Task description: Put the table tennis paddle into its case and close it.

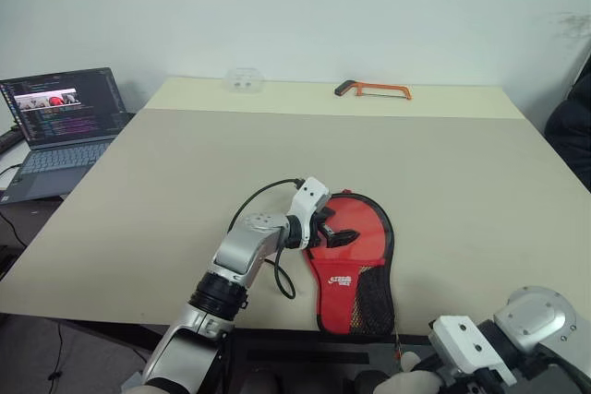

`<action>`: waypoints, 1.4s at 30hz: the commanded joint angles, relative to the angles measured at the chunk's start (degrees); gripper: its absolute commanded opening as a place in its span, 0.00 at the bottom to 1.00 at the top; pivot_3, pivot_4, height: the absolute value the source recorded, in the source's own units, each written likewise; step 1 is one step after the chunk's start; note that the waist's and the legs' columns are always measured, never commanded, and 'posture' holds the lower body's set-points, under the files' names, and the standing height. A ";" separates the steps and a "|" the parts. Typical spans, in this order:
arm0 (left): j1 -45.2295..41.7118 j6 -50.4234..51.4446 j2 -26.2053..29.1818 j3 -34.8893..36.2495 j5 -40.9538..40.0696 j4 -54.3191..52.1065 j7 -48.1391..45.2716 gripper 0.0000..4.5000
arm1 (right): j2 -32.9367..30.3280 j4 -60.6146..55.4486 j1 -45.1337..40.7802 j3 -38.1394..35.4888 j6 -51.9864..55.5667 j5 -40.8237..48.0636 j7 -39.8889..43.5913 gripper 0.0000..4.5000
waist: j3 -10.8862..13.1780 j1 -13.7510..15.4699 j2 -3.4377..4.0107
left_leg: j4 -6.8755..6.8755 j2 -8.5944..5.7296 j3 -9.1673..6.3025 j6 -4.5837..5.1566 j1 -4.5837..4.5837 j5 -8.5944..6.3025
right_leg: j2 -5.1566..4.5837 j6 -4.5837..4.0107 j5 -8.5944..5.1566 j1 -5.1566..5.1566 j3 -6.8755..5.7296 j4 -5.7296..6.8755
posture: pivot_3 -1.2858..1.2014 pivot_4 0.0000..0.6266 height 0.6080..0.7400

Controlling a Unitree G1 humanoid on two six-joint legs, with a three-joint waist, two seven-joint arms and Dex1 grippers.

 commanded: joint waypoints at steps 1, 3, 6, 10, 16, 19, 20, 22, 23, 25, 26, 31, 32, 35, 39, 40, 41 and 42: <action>3.91 5.81 0.82 -1.14 1.17 3.99 1.41 1.00 | 0.68 5.61 -4.88 -5.13 2.14 2.49 -1.56 0.07 | 0.01 -0.08 -0.02 | 0.01 0.00 0.01 0.00 0.02 0.00 | 0.00 0.00 0.01 0.00 0.02 0.01 | 0.52 0.24 1.00; 3.99 5.97 0.95 -0.54 0.78 3.36 1.67 1.00 | 0.68 9.36 -7.23 -7.52 3.55 3.50 -2.16 0.07 | 0.01 -0.11 -0.02 | 0.03 0.00 0.04 0.01 0.02 0.01 | -0.01 -0.01 0.00 0.02 0.06 0.01 | 0.52 0.24 1.00; 4.37 6.03 1.23 0.18 0.23 2.41 1.85 1.00 | -0.04 13.99 -7.72 -8.93 4.55 3.75 -1.22 0.07 | 0.00 -0.03 -0.01 | 0.01 0.00 0.02 0.01 0.02 0.00 | -0.01 0.01 0.01 0.10 0.02 0.02 | 0.52 0.24 1.00; 5.07 4.41 1.69 1.17 -1.27 0.54 0.41 1.00 | -1.30 19.05 -6.88 -9.32 5.40 4.11 1.92 0.30 | -0.01 -0.06 0.05 | -0.05 0.00 0.04 0.06 -0.07 -0.03 | 0.01 -0.04 -0.02 0.20 0.03 0.03 | 0.52 0.24 1.00; 5.54 2.19 2.59 5.94 -6.42 -4.61 -3.63 1.00 | 0.54 23.26 -8.13 -11.66 9.85 8.65 2.47 0.75 | 0.21 -0.31 0.13 | -0.05 0.05 0.05 0.09 -0.06 -0.05 | 0.06 -0.04 -0.02 0.18 0.05 0.07 | 0.52 0.24 1.00; 6.76 0.46 5.10 7.15 -8.67 -9.16 -7.59 1.00 | 1.50 24.31 -8.67 -13.58 13.16 11.68 1.62 0.99 | 0.60 -0.35 0.07 | -0.04 0.04 0.06 0.09 -0.10 -0.05 | 0.06 -0.03 -0.02 0.14 0.07 0.07 | 0.52 0.24 1.00; 7.09 0.03 6.23 7.53 -9.19 -10.58 -8.64 1.00 | 1.65 24.22 -8.89 -14.28 14.29 12.67 1.45 1.00 | 0.77 -0.34 0.04 | -0.04 0.05 0.06 0.09 -0.12 -0.05 | 0.06 -0.03 -0.01 0.12 0.07 0.08 | 0.52 0.24 1.00; 7.79 -2.95 10.82 8.86 -9.88 -14.16 -12.81 1.00 | 1.56 23.56 -8.88 -16.38 17.10 15.51 1.32 1.00 | 1.15 -0.33 0.01 | -0.05 0.05 0.06 0.09 -0.20 -0.05 | 0.06 -0.03 -0.01 0.06 0.06 0.08 | 0.52 0.24 1.00; 8.03 -4.02 13.31 9.90 -10.65 -15.34 -15.08 1.00 | 1.69 23.18 -9.10 -17.24 18.85 17.00 0.83 1.00 | 1.24 -0.32 0.01 | -0.05 0.05 0.07 0.09 -0.32 -0.05 | 0.06 -0.03 -0.01 -0.08 0.06 0.12 | 0.52 0.24 1.00; 8.45 -5.89 19.16 12.76 -11.96 -16.03 -19.52 1.00 | 2.01 23.46 -8.72 -19.34 20.94 18.79 -0.34 1.00 | 1.35 -0.25 0.01 | -0.01 0.07 0.03 0.08 -0.74 -0.03 | 0.09 -0.04 0.00 -0.50 0.01 0.25 | 0.52 0.24 1.00; 8.89 -7.17 22.21 14.87 -12.44 -15.59 -21.49 1.00 | 1.99 23.91 -7.84 -20.91 21.09 19.22 -0.49 1.00 | 1.40 -0.21 0.02 | 0.00 0.08 0.01 0.08 -0.81 -0.03 | 0.09 -0.05 0.00 -0.56 -0.01 0.25 | 0.52 0.24 1.00; 13.89 -8.72 36.61 28.97 -18.56 -14.71 -31.45 1.00 | 1.56 26.02 -0.03 -34.45 18.82 18.73 -1.91 1.00 | 1.58 0.00 0.00 | 0.00 0.07 0.12 0.06 -1.06 -0.06 | 0.00 -0.05 -0.02 -0.76 -0.06 0.21 | 0.52 0.24 1.00; 15.18 -9.07 38.91 31.41 -19.52 -14.34 -33.29 1.00 | 1.25 26.61 1.73 -37.02 18.42 18.24 -1.79 1.00 | 1.61 0.02 0.00 | -0.01 0.06 0.16 0.05 -1.08 -0.07 | -0.03 -0.06 -0.02 -0.78 -0.06 0.20 | 0.52 0.24 1.00; 19.75 -13.62 46.28 37.11 -16.45 -7.53 -37.13 1.00 | 0.25 33.34 7.45 -46.31 14.34 14.61 -0.68 1.00 | 1.64 0.13 0.03 | -0.02 0.02 0.22 0.04 -1.09 -0.15 | -0.14 -0.10 -0.09 -0.78 -0.08 0.18 | 0.52 0.24 1.00; 24.97 -19.71 51.94 39.91 -13.02 -0.21 -40.79 1.00 | -2.18 38.42 13.08 -53.04 12.74 13.03 4.10 1.00 | 1.70 0.15 0.14 | -0.06 0.02 0.26 0.09 -1.05 -0.18 | -0.20 -0.08 -0.30 -0.85 -0.08 0.20 | 0.52 0.24 1.00; 25.97 -20.33 52.40 40.69 -12.91 1.12 -41.01 1.00 | -2.60 39.30 14.11 -53.56 12.24 12.46 4.92 1.00 | 1.71 0.07 0.14 | -0.09 0.05 0.30 0.09 -1.03 -0.18 | -0.21 -0.10 -0.31 -0.87 -0.06 0.21 | 0.52 0.24 1.00; 26.44 -20.67 52.51 41.18 -13.04 2.01 -41.13 1.00 | -2.68 39.48 14.67 -53.69 11.96 12.14 5.21 1.00 | 1.71 0.03 0.14 | -0.09 0.09 0.31 0.09 -1.00 -0.18 | -0.21 -0.11 -0.32 -0.87 -0.07 0.23 | 0.52 0.24 1.00; 27.86 -21.45 52.79 41.67 -12.70 2.09 -41.59 1.00 | -2.86 39.77 14.96 -53.70 11.63 11.85 5.57 1.00 | 1.71 0.01 0.14 | -0.09 0.11 0.30 0.10 -1.00 -0.18 | -0.21 -0.12 -0.32 -0.87 -0.08 0.25 | 0.52 0.24 1.00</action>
